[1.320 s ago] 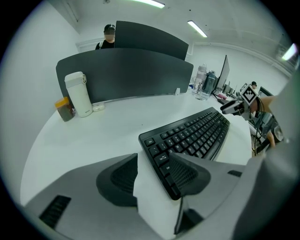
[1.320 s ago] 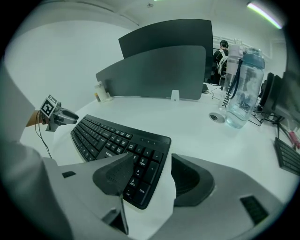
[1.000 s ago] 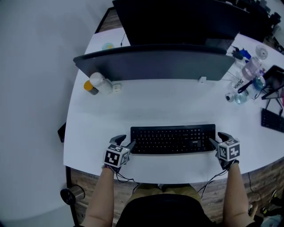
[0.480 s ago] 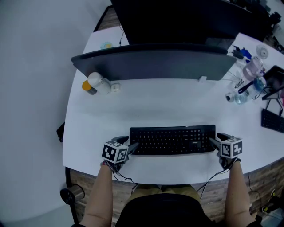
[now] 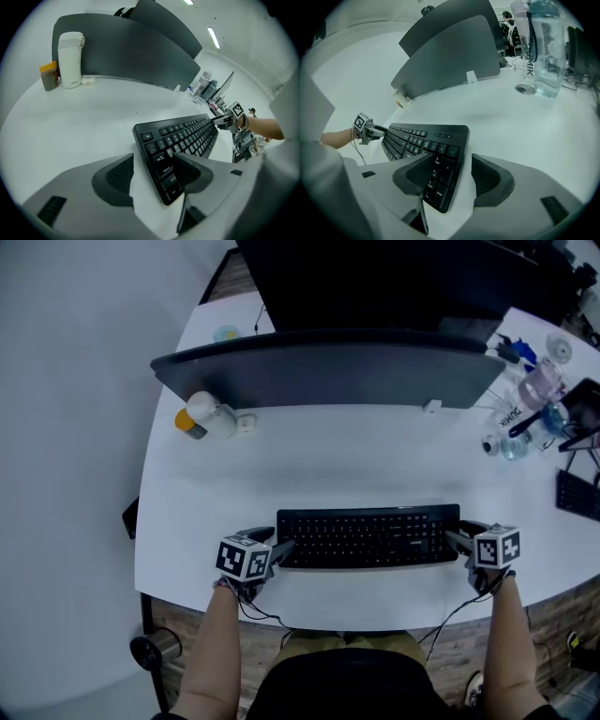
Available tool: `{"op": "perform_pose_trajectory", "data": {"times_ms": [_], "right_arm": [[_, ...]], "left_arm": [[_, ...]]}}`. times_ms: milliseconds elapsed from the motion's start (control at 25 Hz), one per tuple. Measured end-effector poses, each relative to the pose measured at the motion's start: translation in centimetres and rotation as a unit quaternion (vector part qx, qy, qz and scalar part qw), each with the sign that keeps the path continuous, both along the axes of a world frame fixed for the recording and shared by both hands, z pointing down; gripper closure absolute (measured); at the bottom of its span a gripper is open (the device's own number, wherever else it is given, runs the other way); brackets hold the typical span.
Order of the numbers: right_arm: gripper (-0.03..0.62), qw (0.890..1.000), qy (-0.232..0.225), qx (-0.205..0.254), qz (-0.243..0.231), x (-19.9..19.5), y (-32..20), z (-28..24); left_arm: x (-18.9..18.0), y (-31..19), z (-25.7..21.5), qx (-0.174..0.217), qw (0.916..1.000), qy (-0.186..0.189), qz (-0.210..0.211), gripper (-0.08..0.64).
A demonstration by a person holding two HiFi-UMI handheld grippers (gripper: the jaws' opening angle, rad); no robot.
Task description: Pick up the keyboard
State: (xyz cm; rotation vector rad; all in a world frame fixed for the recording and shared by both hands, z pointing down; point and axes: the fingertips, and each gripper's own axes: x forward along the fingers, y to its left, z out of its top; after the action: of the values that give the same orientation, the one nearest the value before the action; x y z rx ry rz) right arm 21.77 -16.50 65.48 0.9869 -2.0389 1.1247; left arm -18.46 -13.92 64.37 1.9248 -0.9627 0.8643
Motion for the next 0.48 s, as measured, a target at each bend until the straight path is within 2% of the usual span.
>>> {"op": "perform_pose_trajectory", "data": {"times_ms": [360, 480], "right_arm": [[0.351, 0.999, -0.024, -0.018, -0.025, -0.15, -0.16, 0.33], [0.351, 0.999, -0.037, -0.026, -0.030, -0.26, -0.13, 0.46]], "left_arm": [[-0.11, -0.08, 0.46, -0.019, 0.9997, 0.015, 0.001, 0.293], [-0.01, 0.04, 0.71, -0.031, 0.9990, 0.032, -0.002, 0.291]]}}
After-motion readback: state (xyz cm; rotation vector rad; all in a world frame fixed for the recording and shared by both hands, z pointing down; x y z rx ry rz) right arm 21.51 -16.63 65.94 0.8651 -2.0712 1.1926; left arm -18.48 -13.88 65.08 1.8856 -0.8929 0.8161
